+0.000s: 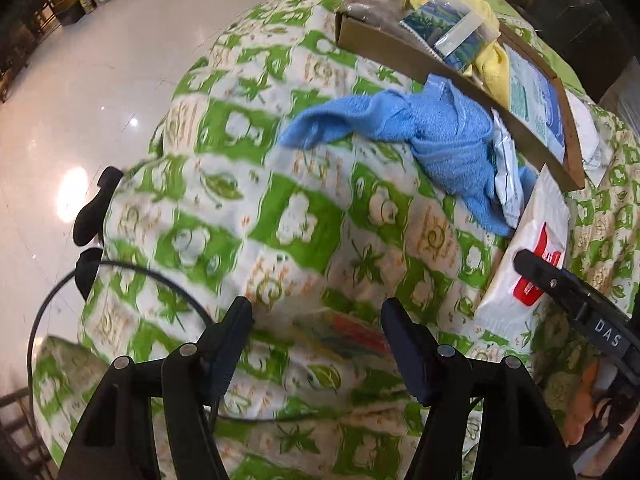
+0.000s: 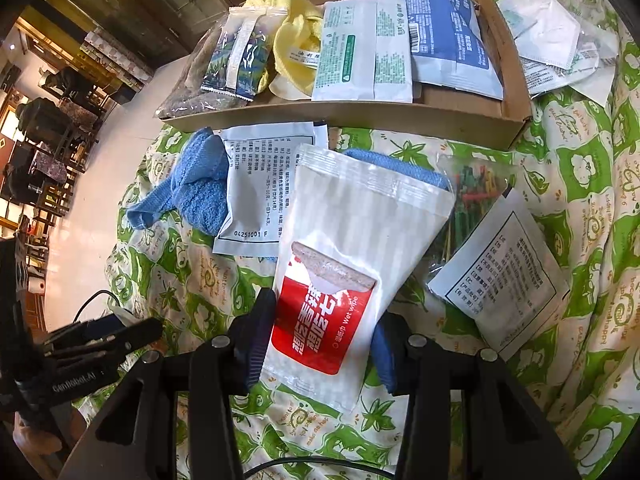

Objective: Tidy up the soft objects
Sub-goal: 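Grasp the red-labelled white wipes packet with the right gripper while the left grasps the coloured-stick bag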

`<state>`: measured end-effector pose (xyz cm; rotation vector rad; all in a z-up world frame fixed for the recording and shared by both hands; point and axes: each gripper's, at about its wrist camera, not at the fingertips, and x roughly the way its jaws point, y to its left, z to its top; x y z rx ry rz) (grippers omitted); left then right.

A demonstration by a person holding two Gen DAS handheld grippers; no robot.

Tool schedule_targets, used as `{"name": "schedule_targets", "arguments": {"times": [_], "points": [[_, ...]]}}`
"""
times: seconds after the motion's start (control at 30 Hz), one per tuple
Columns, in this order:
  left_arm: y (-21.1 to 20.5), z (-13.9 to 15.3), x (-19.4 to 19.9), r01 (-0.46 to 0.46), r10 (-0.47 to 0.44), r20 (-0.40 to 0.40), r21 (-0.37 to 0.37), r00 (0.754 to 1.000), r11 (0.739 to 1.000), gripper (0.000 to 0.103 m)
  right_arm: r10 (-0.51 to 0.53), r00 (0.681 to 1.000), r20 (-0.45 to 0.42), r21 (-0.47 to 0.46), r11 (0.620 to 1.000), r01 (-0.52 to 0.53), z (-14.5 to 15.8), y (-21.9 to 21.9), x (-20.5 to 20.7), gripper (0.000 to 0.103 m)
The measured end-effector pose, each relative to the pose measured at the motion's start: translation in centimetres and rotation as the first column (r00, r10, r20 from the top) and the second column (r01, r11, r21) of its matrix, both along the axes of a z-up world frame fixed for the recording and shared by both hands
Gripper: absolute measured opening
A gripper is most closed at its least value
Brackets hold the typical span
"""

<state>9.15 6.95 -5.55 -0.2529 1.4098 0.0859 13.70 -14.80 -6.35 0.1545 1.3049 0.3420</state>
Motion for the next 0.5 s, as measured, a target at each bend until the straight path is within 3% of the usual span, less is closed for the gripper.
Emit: {"name": "schedule_targets", "arguments": {"times": [0.33, 0.5], "points": [[-3.1, -1.4, 0.4, 0.048, -0.049, 0.007, 0.099, 0.999, 0.994, 0.071, 0.002, 1.0, 0.0, -0.001, 1.0, -0.002, 0.0, 0.0, 0.0, 0.044], [-3.9, -1.6, 1.7, 0.052, -0.059, 0.044, 0.148, 0.997, 0.988, 0.046, 0.0, 1.0, 0.001, 0.004, 1.0, 0.0, 0.1, -0.1, 0.0, 0.044]]}}
